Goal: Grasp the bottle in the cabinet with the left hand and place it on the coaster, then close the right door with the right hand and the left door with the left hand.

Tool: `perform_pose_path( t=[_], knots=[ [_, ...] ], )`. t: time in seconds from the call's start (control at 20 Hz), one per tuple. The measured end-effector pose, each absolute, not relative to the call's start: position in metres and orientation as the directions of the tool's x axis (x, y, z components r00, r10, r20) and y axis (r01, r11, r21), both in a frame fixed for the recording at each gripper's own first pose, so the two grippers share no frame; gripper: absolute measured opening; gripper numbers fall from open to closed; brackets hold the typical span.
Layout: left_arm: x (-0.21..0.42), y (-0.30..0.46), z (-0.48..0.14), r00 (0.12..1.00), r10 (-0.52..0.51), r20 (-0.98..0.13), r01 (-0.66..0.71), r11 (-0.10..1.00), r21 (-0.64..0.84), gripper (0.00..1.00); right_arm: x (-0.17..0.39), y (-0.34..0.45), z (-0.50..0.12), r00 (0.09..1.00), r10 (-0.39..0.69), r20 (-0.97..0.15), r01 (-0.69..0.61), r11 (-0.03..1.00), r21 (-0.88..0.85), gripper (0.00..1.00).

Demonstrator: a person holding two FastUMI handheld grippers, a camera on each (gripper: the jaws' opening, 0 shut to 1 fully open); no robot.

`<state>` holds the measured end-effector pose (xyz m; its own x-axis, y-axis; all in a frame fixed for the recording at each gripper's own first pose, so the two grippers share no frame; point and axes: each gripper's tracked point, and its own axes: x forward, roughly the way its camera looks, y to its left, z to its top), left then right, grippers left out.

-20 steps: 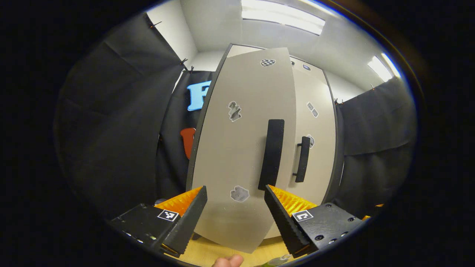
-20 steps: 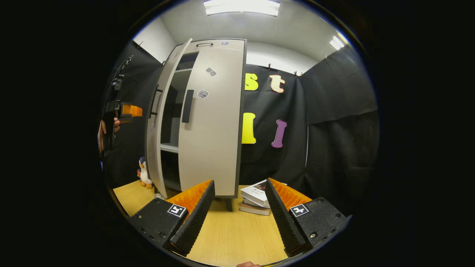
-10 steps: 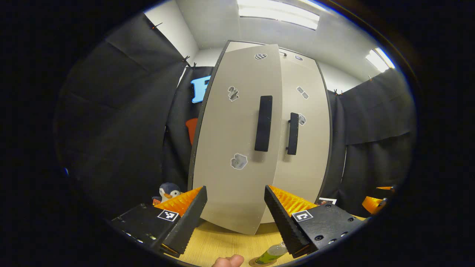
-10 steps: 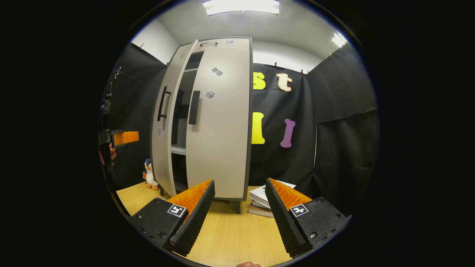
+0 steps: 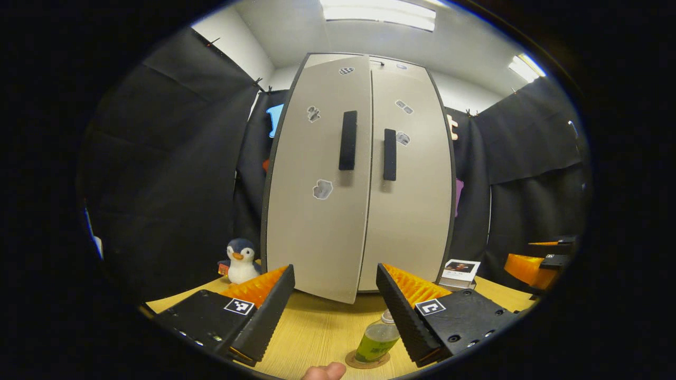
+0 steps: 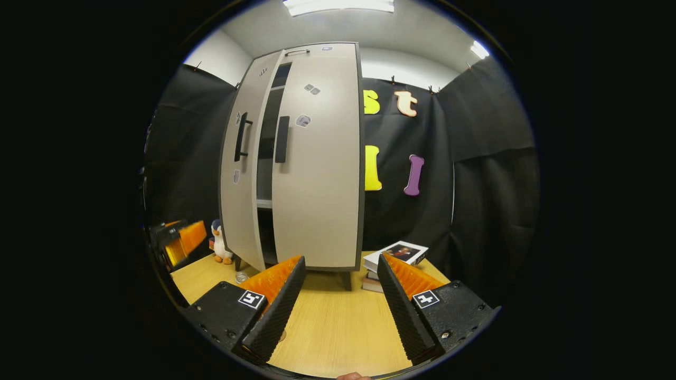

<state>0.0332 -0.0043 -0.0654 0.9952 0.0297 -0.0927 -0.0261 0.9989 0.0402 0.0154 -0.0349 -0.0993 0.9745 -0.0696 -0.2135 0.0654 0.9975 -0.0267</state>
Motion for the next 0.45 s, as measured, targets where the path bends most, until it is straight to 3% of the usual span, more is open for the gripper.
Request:
perform_pose_path(
  t=[0.1,0.15,0.45],
  knots=[
    [0.031,-0.012,-0.068,0.995,0.007,-0.098,-0.002,0.999,0.053,0.99,0.014,-0.032,-0.103,0.972,-0.063,-0.226,0.061,0.998,-0.015,0.84],
    [0.029,-0.016,-0.069,0.995,-0.002,-0.101,0.006,0.999,0.046,0.95,0.012,-0.031,-0.103,0.972,-0.061,-0.228,0.060,0.998,-0.011,0.84],
    [0.022,-0.012,-0.063,0.995,-0.024,-0.092,0.028,0.999,0.042,0.95,0.013,-0.030,-0.099,0.976,-0.059,-0.208,0.058,0.998,-0.012,0.84]
  ],
)
